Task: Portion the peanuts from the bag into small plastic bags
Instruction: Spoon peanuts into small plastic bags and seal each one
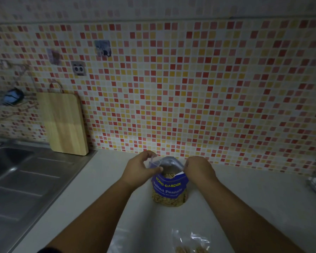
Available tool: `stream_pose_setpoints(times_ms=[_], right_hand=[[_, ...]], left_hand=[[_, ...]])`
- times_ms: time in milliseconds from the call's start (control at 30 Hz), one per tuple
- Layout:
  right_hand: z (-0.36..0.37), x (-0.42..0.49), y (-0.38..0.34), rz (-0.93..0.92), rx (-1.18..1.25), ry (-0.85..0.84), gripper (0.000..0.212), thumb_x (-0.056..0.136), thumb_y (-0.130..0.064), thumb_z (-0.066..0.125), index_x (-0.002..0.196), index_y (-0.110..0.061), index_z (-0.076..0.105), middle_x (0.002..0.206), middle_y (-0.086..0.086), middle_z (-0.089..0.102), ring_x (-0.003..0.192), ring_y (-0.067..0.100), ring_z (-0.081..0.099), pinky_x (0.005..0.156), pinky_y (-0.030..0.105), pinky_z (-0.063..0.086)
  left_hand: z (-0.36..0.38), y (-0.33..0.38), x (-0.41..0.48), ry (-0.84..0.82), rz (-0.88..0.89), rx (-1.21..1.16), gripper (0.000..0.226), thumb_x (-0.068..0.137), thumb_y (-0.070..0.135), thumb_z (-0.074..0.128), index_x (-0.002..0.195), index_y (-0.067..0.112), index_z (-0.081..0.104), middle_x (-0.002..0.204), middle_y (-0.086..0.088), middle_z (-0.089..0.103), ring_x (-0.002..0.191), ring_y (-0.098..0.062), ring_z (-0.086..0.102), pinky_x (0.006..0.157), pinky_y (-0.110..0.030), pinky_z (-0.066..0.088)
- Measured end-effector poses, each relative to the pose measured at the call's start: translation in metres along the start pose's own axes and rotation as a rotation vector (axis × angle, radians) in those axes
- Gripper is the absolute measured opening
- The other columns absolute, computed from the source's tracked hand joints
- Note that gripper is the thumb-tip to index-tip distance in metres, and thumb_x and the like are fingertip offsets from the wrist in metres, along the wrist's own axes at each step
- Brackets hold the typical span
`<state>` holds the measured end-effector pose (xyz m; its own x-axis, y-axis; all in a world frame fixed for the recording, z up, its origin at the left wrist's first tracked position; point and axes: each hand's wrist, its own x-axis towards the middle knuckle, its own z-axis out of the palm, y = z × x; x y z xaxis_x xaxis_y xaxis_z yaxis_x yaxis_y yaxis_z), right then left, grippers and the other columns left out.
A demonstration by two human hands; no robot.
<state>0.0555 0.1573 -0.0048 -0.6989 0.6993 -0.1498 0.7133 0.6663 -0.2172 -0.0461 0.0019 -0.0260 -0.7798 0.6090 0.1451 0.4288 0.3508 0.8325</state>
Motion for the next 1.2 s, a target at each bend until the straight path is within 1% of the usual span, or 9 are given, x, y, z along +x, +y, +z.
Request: stream_pose_setpoints(times_ms=[200, 333, 400, 600, 733, 833, 967, 1100, 1200], right_hand=[[-0.010, 0.002, -0.007, -0.079, -0.192, -0.025, 0.030, 0.088, -0.013, 0.061, 0.117, -0.007, 0.058, 0.115, 0.010, 0.062, 0.104, 0.024, 0.061, 0.078, 0.029, 0.048], [-0.018, -0.001, -0.010, -0.221, -0.254, 0.088, 0.028, 0.089, -0.008, 0.057, 0.117, -0.007, 0.058, 0.119, 0.011, 0.056, 0.108, 0.025, 0.056, 0.085, 0.030, 0.047], [-0.021, 0.002, -0.014, -0.250, -0.287, 0.034, 0.032, 0.090, -0.006, 0.053, 0.122, -0.005, 0.055, 0.125, 0.013, 0.051, 0.114, 0.026, 0.053, 0.089, 0.031, 0.047], [-0.011, 0.008, -0.019, -0.283, -0.253, -0.022, 0.030, 0.090, -0.012, 0.053, 0.119, -0.005, 0.055, 0.122, 0.014, 0.055, 0.115, 0.029, 0.050, 0.088, 0.034, 0.046], [0.001, 0.014, -0.031, -0.123, -0.132, -0.224, 0.044, 0.088, -0.016, 0.060, 0.129, -0.003, 0.050, 0.130, 0.016, 0.051, 0.116, 0.031, 0.054, 0.087, 0.033, 0.047], [0.003, 0.011, -0.035, -0.159, 0.012, -0.145, 0.027, 0.093, -0.011, 0.048, 0.114, 0.001, 0.059, 0.117, 0.019, 0.061, 0.107, 0.033, 0.059, 0.078, 0.032, 0.044], [-0.010, 0.012, -0.045, 0.083, 0.164, -0.327, 0.037, 0.097, -0.022, 0.047, 0.126, 0.000, 0.051, 0.130, 0.014, 0.054, 0.120, 0.027, 0.053, 0.095, 0.029, 0.043], [0.006, 0.016, -0.047, 0.223, 0.217, -0.280, 0.037, 0.092, -0.023, 0.055, 0.124, -0.003, 0.056, 0.126, 0.012, 0.058, 0.113, 0.026, 0.057, 0.083, 0.029, 0.044], [0.017, 0.016, -0.043, 0.190, 0.160, -0.158, 0.030, 0.090, -0.018, 0.058, 0.117, -0.006, 0.061, 0.119, 0.010, 0.062, 0.106, 0.025, 0.060, 0.075, 0.030, 0.045]], left_hand=[[0.010, 0.005, 0.017, -0.088, -0.072, 0.023, 0.042, 0.074, 0.029, 0.076, 0.110, 0.020, 0.055, 0.112, 0.004, 0.061, 0.093, -0.013, 0.058, 0.063, -0.015, 0.044], [0.013, 0.004, 0.021, -0.105, -0.067, 0.067, 0.047, 0.072, 0.030, 0.077, 0.112, 0.020, 0.055, 0.106, 0.003, 0.063, 0.089, -0.011, 0.058, 0.059, -0.012, 0.042], [0.013, 0.003, 0.022, -0.106, -0.080, 0.051, 0.046, 0.072, 0.029, 0.077, 0.111, 0.021, 0.055, 0.104, 0.004, 0.063, 0.089, -0.011, 0.060, 0.059, -0.011, 0.042], [0.013, 0.000, 0.022, -0.099, -0.098, -0.008, 0.041, 0.071, 0.028, 0.077, 0.105, 0.026, 0.053, 0.101, 0.001, 0.067, 0.089, -0.014, 0.064, 0.070, -0.025, 0.055], [0.016, -0.001, 0.019, -0.079, -0.108, -0.083, 0.039, 0.074, 0.023, 0.076, 0.107, 0.021, 0.055, 0.105, -0.003, 0.069, 0.093, -0.017, 0.067, 0.083, -0.036, 0.057], [0.018, -0.003, 0.020, -0.071, -0.111, -0.107, 0.039, 0.073, 0.023, 0.077, 0.105, 0.024, 0.055, 0.105, -0.004, 0.069, 0.093, -0.019, 0.067, 0.085, -0.041, 0.057], [0.019, -0.004, 0.020, -0.063, -0.118, -0.108, 0.037, 0.071, 0.024, 0.077, 0.101, 0.026, 0.056, 0.102, -0.004, 0.070, 0.091, -0.019, 0.068, 0.084, -0.042, 0.057], [0.019, 0.000, 0.018, -0.056, -0.122, -0.139, 0.037, 0.072, 0.023, 0.077, 0.103, 0.024, 0.056, 0.101, -0.005, 0.070, 0.090, -0.018, 0.068, 0.083, -0.040, 0.058], [0.019, -0.001, 0.017, -0.056, -0.132, -0.159, 0.035, 0.072, 0.023, 0.077, 0.100, 0.026, 0.056, 0.100, -0.005, 0.071, 0.090, -0.019, 0.068, 0.083, -0.043, 0.058]])
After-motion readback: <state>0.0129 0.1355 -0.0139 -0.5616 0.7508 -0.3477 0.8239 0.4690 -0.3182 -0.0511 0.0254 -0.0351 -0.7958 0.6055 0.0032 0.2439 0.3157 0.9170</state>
